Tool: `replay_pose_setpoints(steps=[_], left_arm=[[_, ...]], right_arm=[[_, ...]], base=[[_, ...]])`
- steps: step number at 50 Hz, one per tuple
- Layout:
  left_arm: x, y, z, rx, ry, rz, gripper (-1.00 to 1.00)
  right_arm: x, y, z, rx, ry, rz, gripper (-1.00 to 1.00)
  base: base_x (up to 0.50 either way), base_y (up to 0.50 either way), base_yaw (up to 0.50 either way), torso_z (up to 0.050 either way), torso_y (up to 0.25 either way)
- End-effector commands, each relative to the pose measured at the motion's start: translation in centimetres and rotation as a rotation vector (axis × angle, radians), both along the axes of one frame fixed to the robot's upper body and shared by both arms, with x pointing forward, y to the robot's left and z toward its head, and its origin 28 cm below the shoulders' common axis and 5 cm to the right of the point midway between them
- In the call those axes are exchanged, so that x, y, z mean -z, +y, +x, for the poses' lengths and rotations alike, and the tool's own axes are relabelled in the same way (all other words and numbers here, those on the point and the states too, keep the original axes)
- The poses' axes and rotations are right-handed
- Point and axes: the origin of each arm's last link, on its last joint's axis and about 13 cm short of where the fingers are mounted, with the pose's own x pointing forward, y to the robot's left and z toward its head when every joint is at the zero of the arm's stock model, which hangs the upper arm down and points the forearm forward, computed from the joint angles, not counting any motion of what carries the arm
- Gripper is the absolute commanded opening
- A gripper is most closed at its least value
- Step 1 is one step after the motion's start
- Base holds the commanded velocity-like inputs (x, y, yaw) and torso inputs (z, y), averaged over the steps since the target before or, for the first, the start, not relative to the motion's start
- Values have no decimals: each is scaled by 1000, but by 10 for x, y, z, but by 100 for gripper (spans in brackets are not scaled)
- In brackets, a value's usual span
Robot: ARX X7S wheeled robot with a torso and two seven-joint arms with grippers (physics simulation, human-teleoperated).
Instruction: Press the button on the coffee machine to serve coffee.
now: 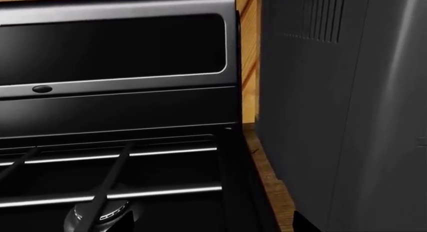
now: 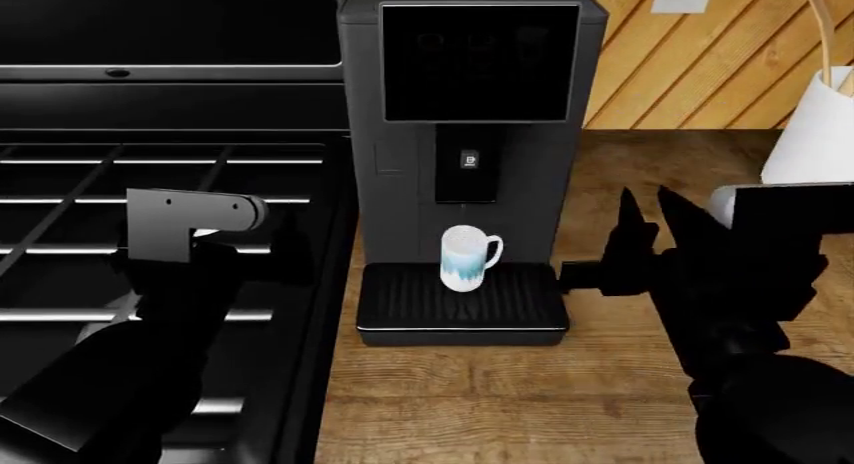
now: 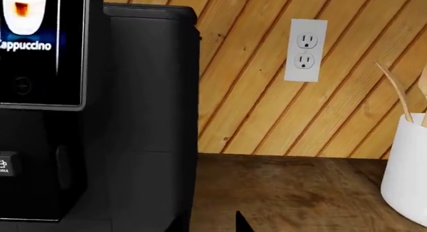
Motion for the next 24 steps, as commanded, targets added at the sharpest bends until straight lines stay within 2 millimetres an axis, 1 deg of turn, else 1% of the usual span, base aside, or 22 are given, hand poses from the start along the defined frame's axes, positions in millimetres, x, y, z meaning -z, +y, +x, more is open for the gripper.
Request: replay_pose_setpoints(steps=[1, 6, 9, 10, 12, 14, 16, 17, 21, 24], left_arm=[[2, 0, -1, -2, 6, -4, 100], [2, -5, 2, -2, 11, 4, 100], [0, -8, 4, -1, 15, 14, 100], [1, -15, 8, 0, 21, 19, 100], [-2, -13, 11, 0, 20, 27, 100], [-7, -12, 15, -16, 3, 30, 100], [-7, -14, 19, -23, 8, 35, 100], [-8, -12, 21, -28, 8, 35, 100], [-9, -13, 28, -47, 10, 42, 100], [-8, -11, 32, -70, 23, 49, 100]], right_arm=[[25, -24, 11, 44, 20, -40, 100], [28, -31, 18, 45, 7, -66, 100], [31, -31, 22, 21, 14, -84, 100], [32, -32, 25, 31, 5, -106, 100], [34, -35, 26, 39, -1, -88, 100], [36, -36, 27, 39, 0, -111, 100], [38, -38, 29, 36, 12, -135, 100], [38, -38, 29, 41, 24, -145, 100], [37, -43, 32, 71, 31, -148, 100], [41, -58, 25, 146, 55, -166, 100]], base=[[0, 0, 0, 0, 0], [0, 0, 0, 0, 0], [0, 0, 0, 0, 0], [0, 0, 0, 0, 0], [0, 0, 0, 0, 0], [0, 0, 0, 0, 0], [0, 0, 0, 0, 0], [0, 0, 0, 0, 0], [0, 0, 0, 0, 0], [0, 0, 0, 0, 0]])
